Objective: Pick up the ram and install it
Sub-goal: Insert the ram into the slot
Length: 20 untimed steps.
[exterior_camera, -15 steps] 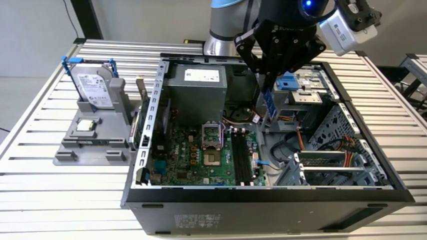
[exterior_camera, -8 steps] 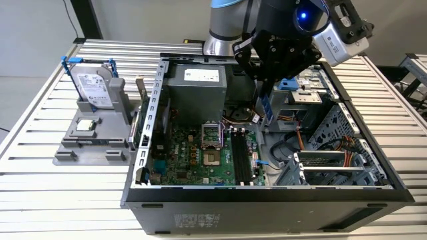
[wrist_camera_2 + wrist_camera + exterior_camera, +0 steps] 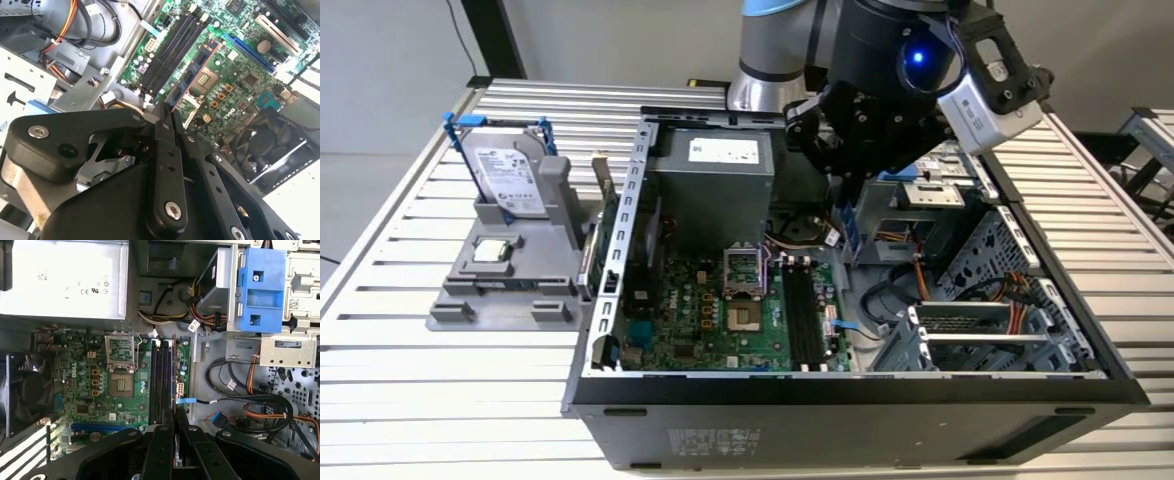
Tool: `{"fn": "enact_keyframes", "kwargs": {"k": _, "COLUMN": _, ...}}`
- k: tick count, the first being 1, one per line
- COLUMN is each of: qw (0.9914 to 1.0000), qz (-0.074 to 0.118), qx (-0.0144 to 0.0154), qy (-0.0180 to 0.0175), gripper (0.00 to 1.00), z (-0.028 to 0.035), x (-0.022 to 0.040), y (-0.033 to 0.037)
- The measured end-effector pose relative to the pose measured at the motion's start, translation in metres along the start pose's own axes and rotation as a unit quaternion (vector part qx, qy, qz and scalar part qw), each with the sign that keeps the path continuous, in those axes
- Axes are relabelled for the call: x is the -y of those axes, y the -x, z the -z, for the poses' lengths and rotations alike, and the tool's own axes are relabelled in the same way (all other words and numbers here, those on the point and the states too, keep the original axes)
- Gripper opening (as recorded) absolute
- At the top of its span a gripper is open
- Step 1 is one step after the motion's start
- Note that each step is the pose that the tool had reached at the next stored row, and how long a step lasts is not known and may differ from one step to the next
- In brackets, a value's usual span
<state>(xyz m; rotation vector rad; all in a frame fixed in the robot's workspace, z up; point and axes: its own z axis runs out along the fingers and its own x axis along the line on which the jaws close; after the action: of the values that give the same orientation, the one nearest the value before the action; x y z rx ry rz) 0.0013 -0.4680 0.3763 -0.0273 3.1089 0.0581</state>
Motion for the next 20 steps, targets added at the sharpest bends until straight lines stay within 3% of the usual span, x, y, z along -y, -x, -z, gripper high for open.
{"fn": "enact_keyframes", "kwargs": {"k": 8, "qw": 0.99999, "qz": -0.004, "qx": 0.0013, "qy": -0.0002, "gripper": 0.0, "z": -0.0138, "x": 0.0005, "y": -0.0003}}
{"fn": "enact_keyframes", "kwargs": {"k": 14, "qw": 0.99999, "qz": -0.005, "qx": 0.0013, "qy": -0.0001, "gripper": 0.0, "z": -0.0151, "x": 0.0005, "y": -0.0003}}
{"fn": "enact_keyframes", "kwargs": {"k": 20, "qw": 0.99999, "qz": -0.005, "qx": 0.0013, "qy": -0.0002, "gripper": 0.0, "z": -0.0244, "x": 0.0009, "y": -0.0001}}
